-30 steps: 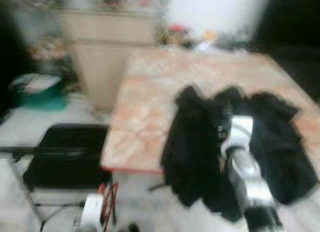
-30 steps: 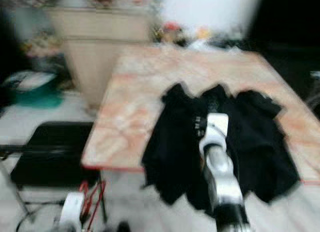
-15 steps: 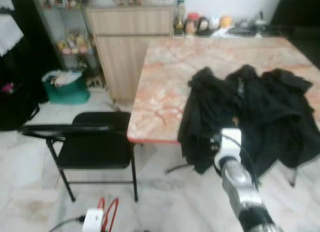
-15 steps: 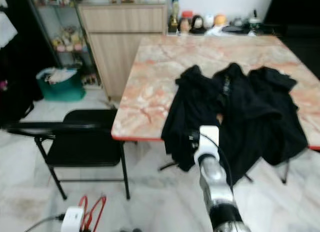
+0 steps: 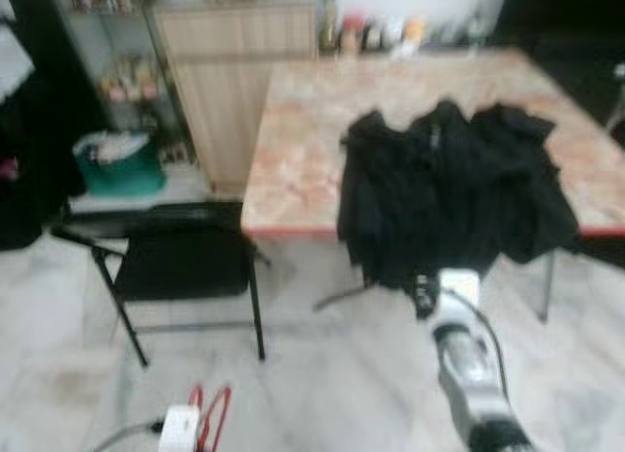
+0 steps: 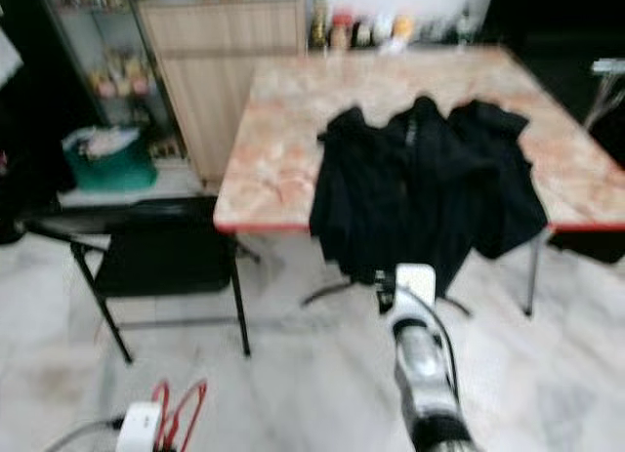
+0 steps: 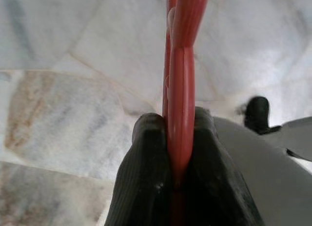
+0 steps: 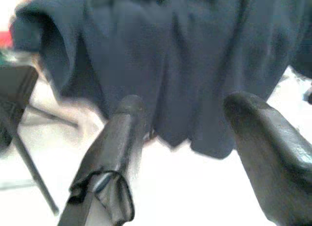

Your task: Hang hanger

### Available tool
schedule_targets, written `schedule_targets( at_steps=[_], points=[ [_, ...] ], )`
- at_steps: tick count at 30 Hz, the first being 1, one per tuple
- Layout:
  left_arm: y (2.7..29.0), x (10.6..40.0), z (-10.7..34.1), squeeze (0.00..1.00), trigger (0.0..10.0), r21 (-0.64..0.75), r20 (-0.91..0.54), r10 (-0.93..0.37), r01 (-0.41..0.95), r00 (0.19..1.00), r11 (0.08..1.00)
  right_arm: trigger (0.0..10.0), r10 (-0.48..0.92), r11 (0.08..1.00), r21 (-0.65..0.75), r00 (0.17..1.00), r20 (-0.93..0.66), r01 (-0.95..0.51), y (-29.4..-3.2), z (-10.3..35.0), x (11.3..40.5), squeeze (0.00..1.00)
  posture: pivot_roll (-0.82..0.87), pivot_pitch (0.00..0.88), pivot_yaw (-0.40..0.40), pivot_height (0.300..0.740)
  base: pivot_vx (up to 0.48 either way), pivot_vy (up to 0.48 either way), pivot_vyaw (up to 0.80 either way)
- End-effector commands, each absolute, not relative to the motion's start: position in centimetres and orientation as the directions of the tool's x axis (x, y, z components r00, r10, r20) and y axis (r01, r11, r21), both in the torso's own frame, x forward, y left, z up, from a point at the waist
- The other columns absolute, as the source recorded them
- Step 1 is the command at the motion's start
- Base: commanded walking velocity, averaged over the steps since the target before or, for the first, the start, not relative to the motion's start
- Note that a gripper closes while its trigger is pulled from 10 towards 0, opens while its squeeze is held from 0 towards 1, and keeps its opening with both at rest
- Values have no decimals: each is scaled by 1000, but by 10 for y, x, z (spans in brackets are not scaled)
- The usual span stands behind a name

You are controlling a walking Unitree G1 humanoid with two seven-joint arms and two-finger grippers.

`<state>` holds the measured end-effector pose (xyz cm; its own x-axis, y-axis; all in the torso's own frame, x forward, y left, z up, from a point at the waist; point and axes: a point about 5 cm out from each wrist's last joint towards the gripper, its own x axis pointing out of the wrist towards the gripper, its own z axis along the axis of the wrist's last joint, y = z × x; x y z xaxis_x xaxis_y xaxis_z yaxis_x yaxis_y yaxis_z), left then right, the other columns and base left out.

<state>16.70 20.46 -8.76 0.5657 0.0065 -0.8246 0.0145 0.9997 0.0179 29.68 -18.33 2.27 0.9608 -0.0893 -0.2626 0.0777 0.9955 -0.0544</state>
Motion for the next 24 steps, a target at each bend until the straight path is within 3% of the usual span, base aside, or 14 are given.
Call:
schedule_targets(
  at_steps=[1, 5, 16, 19, 21, 24],
  points=[
    [208, 163, -89, 0, 10000, 32, -836, 16, 21, 549, 999, 10000, -50, 998, -62, 910, -412, 26, -174, -1, 284, 0, 0, 0, -1, 740, -322, 0, 0],
    [206, 165, -88, 0, 10000, 35, -833, 16, 24, 553, 999, 10000, -30, 1000, -22, 793, -609, 20, -171, -32, 261, 0, 2, 0, -3, 740, -311, 0, 0],
    [210, 174, -83, 0, 10000, 56, -808, 12, 58, 589, 997, 10000, 5, 998, -54, 823, -567, -43, -167, -29, 265, 0, 13, 0, -1, 740, -25, 0, 0],
    [211, 197, -71, 0, 10000, 68, -756, -10, 94, 654, 993, 10000, 30, 990, -100, 844, -536, -99, -166, -19, 278, 0, 11, 0, 0, 740, 0, 0, 0],
    [207, 227, -51, 0, 10000, 115, -669, -66, 191, 740, 975, 10000, 69, 979, -131, 861, -505, -155, -165, -10, 287, 0, 8, 0, 2, 740, 0, 0, 0],
    [199, 254, -30, 0, 10000, 162, -587, -155, 304, 794, 939, 10000, 109, 970, -141, 875, -472, -197, -164, -1, 295, 0, 24, 0, -2, 740, 0, 0, 0]
  ],
)
